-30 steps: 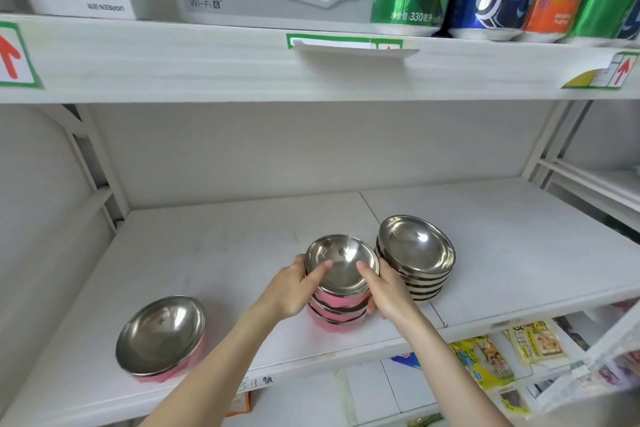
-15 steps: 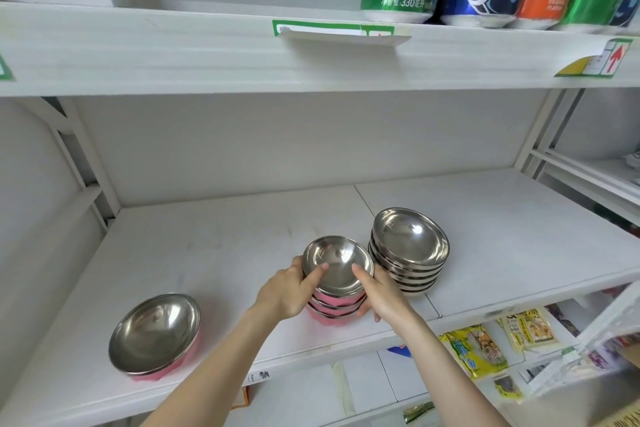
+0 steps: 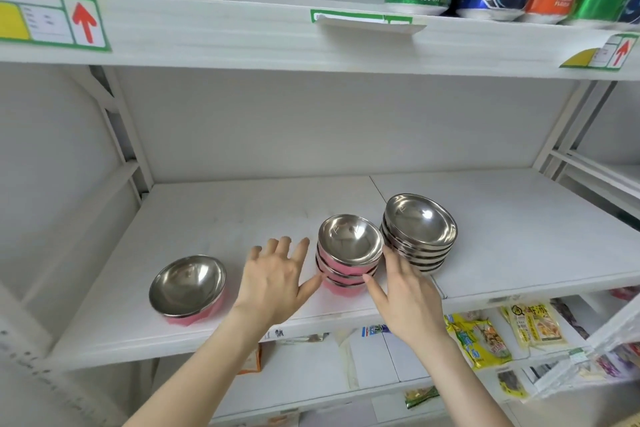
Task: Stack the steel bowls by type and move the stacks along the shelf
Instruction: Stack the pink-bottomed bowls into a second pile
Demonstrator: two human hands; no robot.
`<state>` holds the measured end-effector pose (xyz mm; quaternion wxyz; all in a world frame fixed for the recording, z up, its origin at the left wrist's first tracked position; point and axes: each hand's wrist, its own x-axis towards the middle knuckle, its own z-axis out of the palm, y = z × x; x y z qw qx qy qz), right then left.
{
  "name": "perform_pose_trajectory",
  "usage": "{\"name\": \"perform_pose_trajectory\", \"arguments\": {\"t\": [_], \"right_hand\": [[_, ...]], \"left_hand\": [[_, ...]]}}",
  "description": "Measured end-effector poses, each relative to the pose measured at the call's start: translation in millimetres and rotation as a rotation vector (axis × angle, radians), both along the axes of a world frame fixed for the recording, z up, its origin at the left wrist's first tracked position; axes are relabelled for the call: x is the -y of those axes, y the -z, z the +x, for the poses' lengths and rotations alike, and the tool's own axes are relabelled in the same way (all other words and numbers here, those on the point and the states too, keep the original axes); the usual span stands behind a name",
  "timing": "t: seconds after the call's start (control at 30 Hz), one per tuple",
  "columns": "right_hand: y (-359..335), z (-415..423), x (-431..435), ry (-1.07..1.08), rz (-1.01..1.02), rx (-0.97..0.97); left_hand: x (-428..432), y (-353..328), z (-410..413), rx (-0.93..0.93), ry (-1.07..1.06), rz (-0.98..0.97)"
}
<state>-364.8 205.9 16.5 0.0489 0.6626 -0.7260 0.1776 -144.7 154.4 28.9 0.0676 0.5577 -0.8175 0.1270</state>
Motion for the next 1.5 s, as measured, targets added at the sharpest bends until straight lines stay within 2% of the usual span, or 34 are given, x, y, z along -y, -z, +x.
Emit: {"name": "perform_pose_trajectory", "arguments": {"t": [0.23, 0.6, 0.9, 1.13, 1.27, 1.33, 1.4, 1.5], "right_hand": [[-5, 35, -33, -0.018, -0.062, -0.198], [1, 142, -45, -0.117, -0.137, -0.146], [7, 215, 4, -0.189, -0.114, -0.099], [27, 240, 58, -0.212, 0.019, -0.029], [40, 245, 85, -0.194, 0.166, 0.084], [47, 244, 93, -0.18, 0.255, 0.171], [55, 243, 97, -0.158, 0.328, 0.261], [67, 244, 100, -0.124, 0.372, 0.472]], "left_hand": [[-52, -13, 47, 0.03, 0.029, -0.144], [-92, -12, 148, 0.024, -0.052, -0.158], [-62, 0, 209, 0.045, -0.138, -0.152], [-5, 15, 236, 0.1, -0.211, -0.052], [26, 32, 243, 0.116, -0.261, 0.057], [37, 44, 244, 0.065, -0.27, 0.151], [45, 60, 244, -0.082, -0.267, 0.275], [50, 79, 243, -0.503, -0.216, 0.526]]}}
